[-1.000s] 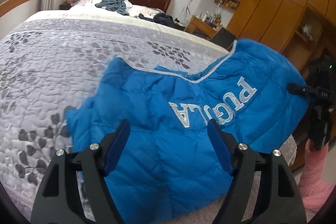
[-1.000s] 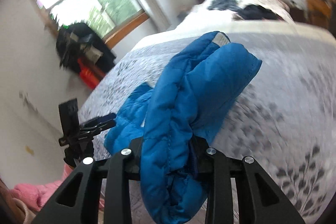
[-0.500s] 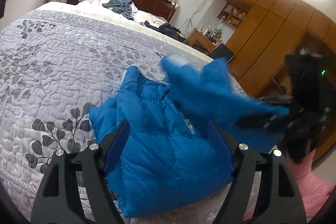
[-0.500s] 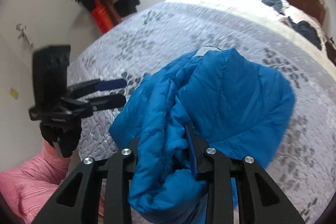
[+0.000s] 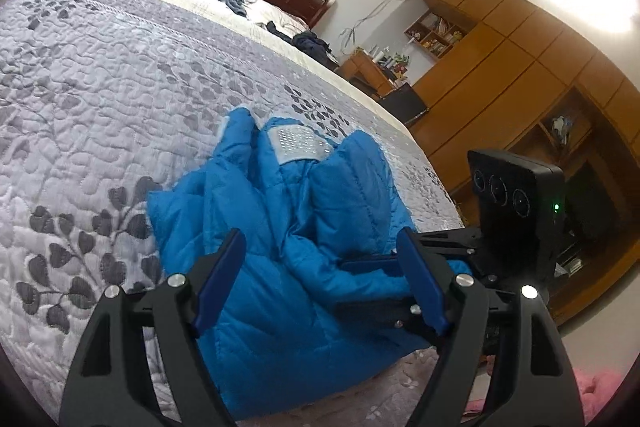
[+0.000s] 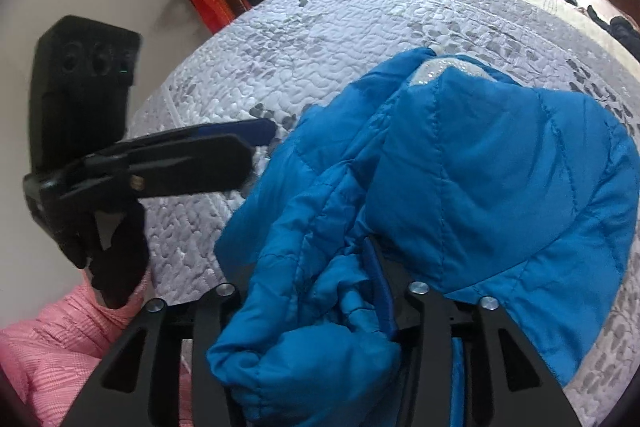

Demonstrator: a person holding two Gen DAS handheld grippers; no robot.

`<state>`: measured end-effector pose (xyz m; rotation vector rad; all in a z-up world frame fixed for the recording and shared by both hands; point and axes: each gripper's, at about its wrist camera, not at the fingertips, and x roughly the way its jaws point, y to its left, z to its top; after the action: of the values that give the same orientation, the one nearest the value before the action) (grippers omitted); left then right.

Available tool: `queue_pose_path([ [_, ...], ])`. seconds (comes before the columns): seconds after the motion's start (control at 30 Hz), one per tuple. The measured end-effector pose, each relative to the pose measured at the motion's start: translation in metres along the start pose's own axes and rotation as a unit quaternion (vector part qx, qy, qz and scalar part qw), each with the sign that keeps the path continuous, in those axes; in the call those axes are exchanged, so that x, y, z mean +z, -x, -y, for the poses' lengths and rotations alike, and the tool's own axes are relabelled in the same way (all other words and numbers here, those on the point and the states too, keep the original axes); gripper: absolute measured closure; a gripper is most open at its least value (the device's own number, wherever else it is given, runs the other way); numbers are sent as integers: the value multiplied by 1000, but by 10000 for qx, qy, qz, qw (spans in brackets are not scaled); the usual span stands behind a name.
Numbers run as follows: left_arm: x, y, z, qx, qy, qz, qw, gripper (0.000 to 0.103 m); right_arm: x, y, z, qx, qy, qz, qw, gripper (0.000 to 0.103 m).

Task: Fold large clothes

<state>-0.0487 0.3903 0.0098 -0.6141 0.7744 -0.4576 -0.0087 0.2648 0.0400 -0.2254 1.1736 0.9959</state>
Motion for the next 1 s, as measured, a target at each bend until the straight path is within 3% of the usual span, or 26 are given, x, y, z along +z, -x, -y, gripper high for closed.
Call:
queue_pose_path([
  [0.17, 9, -13, 0, -118, 61, -141, 9998, 27, -5, 38, -20, 22, 241, 345, 9991, 37],
  [0.37, 14, -25, -10, -275, 282, -302, 9988, 26, -20, 108, -11, 136, 56, 902, 9958, 37],
  [0.43, 14, -29, -14, -393, 384, -353, 9979, 26, -25, 127, 5, 2, -166, 1135, 9934, 37],
  [0.53, 15, -34, -18, -536, 492, -401, 9965, 26, -37, 142, 43, -545, -664, 1322, 9875, 37],
  [0.57, 15, -36, -18, -580, 513, -415, 9961, 26, -43, 141, 60, -882, -886, 1296, 9837, 37],
  [0.63, 16, -39, -18, -668, 535, -447, 9953, 25, -53, 132, 88, -1023, -1241, 1150, 9803, 36],
  [0.8, 18, -54, -13, -817, 513, -585, 9936, 25, -78, 102, 135, -560, -1879, 911, 9763, 36],
  [1.0, 27, -73, -10, -666, 474, -664, 9944, 22, -71, 77, 127, -195, -1756, 866, 9805, 34],
])
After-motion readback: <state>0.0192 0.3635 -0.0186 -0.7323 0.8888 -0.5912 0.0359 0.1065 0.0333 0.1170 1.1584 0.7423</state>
